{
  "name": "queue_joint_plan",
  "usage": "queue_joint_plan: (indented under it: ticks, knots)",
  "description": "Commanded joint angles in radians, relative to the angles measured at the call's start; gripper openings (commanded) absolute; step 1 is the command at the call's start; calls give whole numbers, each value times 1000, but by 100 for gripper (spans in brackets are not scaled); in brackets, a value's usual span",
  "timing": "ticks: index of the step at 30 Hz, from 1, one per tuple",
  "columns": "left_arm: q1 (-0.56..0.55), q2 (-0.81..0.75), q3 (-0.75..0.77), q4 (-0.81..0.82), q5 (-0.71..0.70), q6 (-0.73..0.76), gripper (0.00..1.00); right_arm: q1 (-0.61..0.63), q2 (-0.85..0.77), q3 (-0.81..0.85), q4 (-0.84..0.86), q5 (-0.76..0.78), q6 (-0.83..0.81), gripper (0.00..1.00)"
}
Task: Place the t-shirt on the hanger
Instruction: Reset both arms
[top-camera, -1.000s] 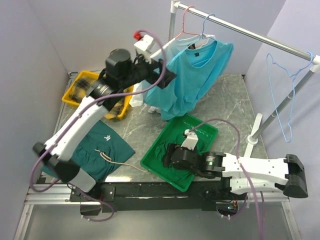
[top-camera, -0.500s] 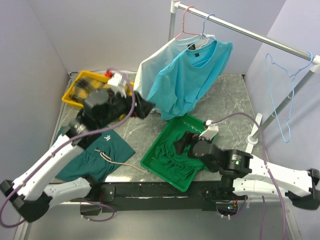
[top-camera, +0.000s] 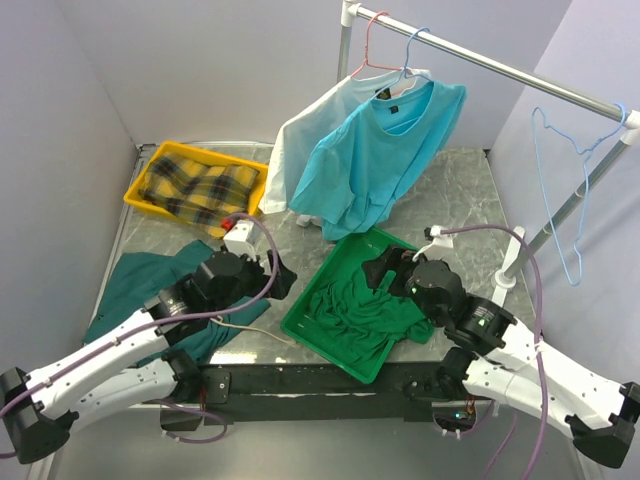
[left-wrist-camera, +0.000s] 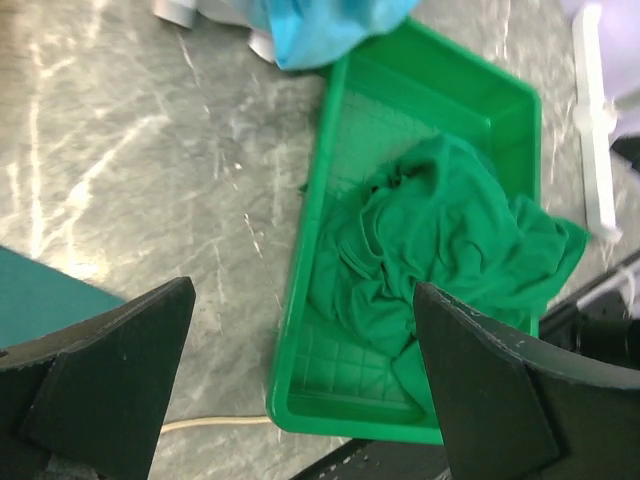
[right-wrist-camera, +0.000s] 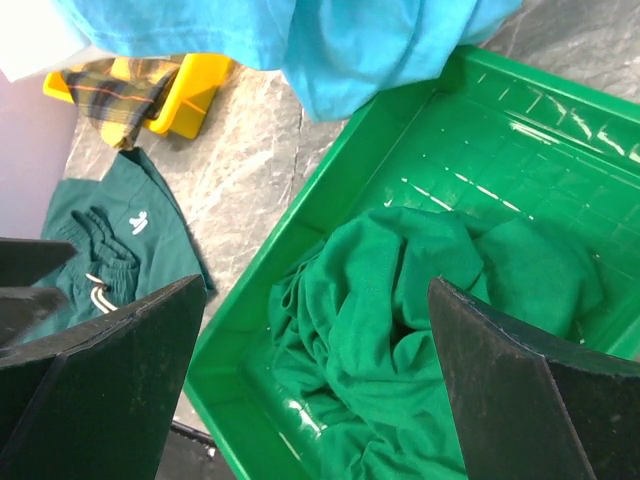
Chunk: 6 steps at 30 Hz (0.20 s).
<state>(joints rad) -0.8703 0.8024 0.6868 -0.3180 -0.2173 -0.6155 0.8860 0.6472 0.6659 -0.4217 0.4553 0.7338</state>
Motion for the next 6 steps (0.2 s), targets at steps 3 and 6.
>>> queue_joint_plan:
  ticks: [3,6]
  knots:
    - [-6,-69,-10,59,-140,-75,97,-16,-23,-57,107,-46,-24,100]
    - [-6,-68,-1,51,-145,-85,96,-16,-15,-58,103,-43,-20,100]
